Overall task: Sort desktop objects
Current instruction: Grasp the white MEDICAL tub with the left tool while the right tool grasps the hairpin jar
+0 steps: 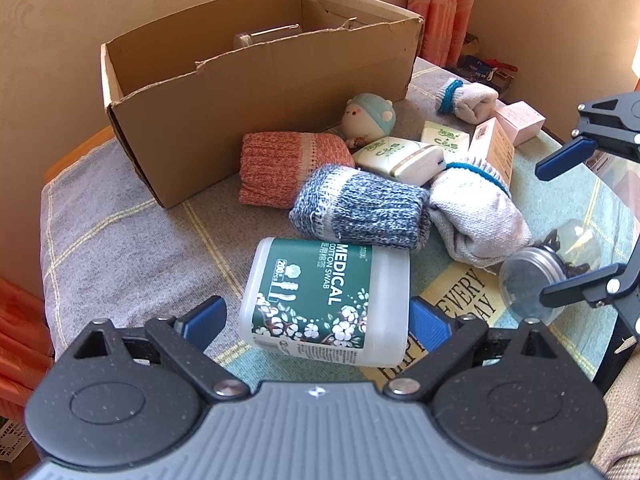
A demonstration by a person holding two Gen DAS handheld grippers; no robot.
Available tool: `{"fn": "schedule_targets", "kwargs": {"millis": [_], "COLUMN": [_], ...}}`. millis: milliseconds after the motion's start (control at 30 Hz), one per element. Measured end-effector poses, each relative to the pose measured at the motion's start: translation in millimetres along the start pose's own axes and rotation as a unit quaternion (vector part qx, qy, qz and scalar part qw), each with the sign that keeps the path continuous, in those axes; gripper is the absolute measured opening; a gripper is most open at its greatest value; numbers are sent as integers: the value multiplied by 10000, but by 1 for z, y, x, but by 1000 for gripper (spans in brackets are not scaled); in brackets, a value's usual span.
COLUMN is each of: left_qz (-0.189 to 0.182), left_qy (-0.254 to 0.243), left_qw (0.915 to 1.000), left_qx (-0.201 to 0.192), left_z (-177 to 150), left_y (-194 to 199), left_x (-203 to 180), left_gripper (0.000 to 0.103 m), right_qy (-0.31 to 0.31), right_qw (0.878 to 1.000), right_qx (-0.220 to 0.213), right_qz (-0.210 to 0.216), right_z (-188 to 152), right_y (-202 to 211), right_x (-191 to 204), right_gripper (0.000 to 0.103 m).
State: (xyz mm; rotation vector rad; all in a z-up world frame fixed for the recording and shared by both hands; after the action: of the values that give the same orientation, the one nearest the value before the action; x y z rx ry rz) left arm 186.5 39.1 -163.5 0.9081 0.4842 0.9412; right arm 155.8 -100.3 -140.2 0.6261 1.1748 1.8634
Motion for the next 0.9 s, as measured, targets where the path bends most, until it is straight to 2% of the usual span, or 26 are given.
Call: {"fn": "schedule_targets", "kwargs": {"millis": [267, 400, 633, 900], "left_qz": [57, 212, 121, 108], "left_qy": [-158, -325, -494, -457], "left_qw": [9999, 9992, 9987, 9989], "left_qx": [11, -11, -40, 1], "left_z": [0, 0, 3, 6], "left_y": [-7, -11, -16, -20], "left_x": [-3, -5, -10, -11], "left_gripper": [96, 96, 95, 94], "right_qy": [-374, -583, -724, -694], "right_qw": [9989, 9976, 9966, 9969], "right_qx": [183, 299, 315, 319], "right_qz": [-204, -233, -239, -183], "right_z": [-29, -39, -39, -34], "right_y": [6, 3, -1, -6], "right_x": [-23, -33, -36, -32], "right_gripper": [103, 103, 103, 103]}}
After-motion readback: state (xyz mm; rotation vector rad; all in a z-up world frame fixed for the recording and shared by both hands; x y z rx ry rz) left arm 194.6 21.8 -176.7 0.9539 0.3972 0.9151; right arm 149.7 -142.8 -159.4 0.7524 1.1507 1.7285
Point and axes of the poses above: each gripper's, at about its wrist camera, not at the fingertips, and y roughly against the way its jaws point, x to its left, z to its top, the point moved 7 cm from there along -y, roughly the way its jaws point
